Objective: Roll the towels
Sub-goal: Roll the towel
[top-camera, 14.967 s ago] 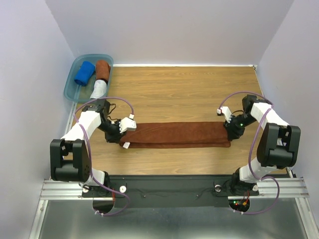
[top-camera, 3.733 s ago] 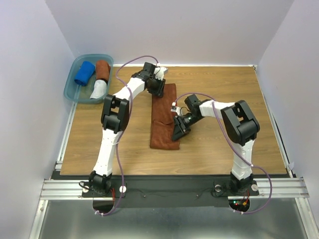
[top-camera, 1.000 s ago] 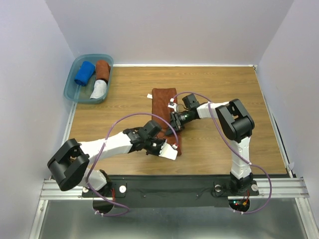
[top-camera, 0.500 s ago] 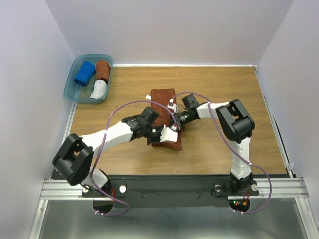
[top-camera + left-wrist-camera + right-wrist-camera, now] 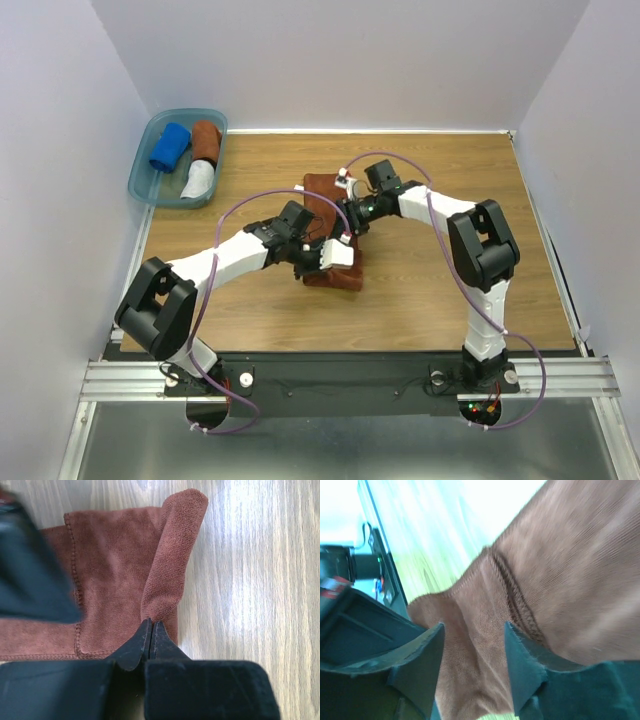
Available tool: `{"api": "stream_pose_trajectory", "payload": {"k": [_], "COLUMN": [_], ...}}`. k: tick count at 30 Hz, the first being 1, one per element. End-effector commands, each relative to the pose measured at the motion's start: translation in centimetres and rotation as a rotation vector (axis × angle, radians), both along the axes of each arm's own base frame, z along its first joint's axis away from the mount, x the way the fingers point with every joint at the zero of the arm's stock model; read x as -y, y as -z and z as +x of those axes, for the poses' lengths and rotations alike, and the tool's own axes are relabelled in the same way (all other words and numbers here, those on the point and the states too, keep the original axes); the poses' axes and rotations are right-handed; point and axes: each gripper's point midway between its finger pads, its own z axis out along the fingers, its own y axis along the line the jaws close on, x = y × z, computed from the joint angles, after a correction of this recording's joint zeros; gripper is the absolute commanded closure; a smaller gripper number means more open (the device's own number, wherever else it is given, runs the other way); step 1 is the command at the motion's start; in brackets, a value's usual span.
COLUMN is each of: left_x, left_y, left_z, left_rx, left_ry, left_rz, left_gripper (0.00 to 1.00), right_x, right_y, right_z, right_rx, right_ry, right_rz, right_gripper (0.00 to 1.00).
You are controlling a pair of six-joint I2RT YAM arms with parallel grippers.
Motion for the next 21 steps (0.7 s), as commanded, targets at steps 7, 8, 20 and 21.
{"api": "stream_pose_trajectory", "payload": {"k": [7,8,20,21], "left_x": [1.2,1.1,1.0,1.0], "left_y": [-2.0,-1.8,-1.6,-1.6], "left_z": [1.1,1.2,4.0,4.2], "left_rx": [0.003,-0.002,-0.033,-0.034], "left_ry": [0.019,0.017,-0.028,-0.034], "left_rz": [-0.049,-0.044,-0.045,-0.047], "left_gripper": [1.00,1.00,1.00,1.00], "right_x": [4.3,4.5,3.9,4.0], "right_y": [-5.4,-5.0,0.5,1.0], "right_z": [5.9,6.4,7.5,7.2], "right_rx": [0.156,0.159,0.030,0.015], "right_ry": [0.149,0.154,0.149,0.146], "right_rz": [0.010,0.002,-0.033,-0.037], "right_gripper": [0.41,0.41,0.49,0.49]}}
